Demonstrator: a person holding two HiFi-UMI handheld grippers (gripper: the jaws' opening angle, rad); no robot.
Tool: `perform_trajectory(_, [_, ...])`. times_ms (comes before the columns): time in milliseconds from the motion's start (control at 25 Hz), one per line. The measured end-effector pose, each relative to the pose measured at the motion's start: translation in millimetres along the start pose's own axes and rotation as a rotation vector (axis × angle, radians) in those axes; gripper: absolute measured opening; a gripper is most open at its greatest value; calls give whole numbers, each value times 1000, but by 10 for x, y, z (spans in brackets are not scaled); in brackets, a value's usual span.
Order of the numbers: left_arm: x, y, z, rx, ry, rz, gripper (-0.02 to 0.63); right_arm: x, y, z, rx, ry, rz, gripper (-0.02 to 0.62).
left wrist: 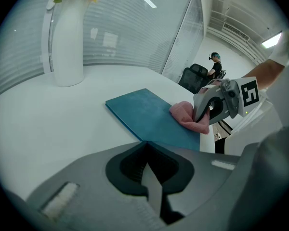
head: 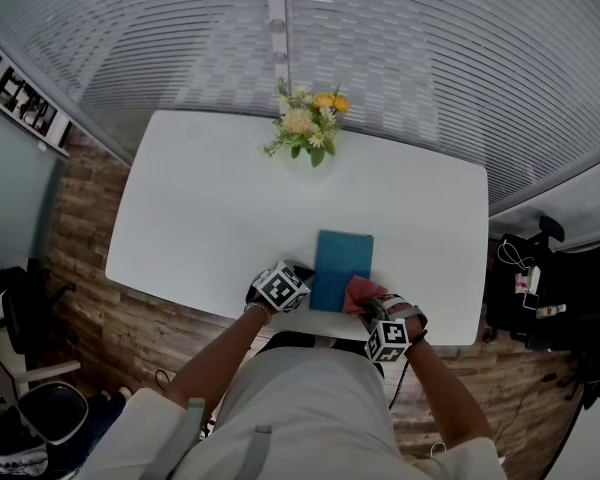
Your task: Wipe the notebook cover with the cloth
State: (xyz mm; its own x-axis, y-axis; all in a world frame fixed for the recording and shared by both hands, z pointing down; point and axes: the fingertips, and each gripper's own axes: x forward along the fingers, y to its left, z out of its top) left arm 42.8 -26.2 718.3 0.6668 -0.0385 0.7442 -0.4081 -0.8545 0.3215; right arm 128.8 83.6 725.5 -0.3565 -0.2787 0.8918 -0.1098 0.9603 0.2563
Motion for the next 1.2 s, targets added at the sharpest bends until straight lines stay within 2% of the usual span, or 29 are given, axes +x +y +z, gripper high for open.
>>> perform_trajectory(440, [-12,-10,-9,-1,3,0,2,-12,111,18,36,8,29,8])
perform_trajectory(600, [-14,-13,-8,-3,3,-4,2,-27,93,40,126,7,75,18])
perform_trajectory(720, [-14,-5,4,-5,-2,-6,2,-96,-20,103,254,-41,80,20])
perform_trajectory(800, [-37,2,13,-26,-20,-9,3,-178,-154,178,340,-87,44,20])
perform_trajectory(920, [-159,20,129,-76,-99,0,3,-360,-425,307,482,-173,-36,20])
perform_trajectory(1040, [-356,-7,338,-79,-187,14,3,-562,-704,414,607,-264,-119,20])
perform_trajectory(1200, [-692,-90,654,-77,-308,32,3,-895,-1053,605,720,-379,-216,20])
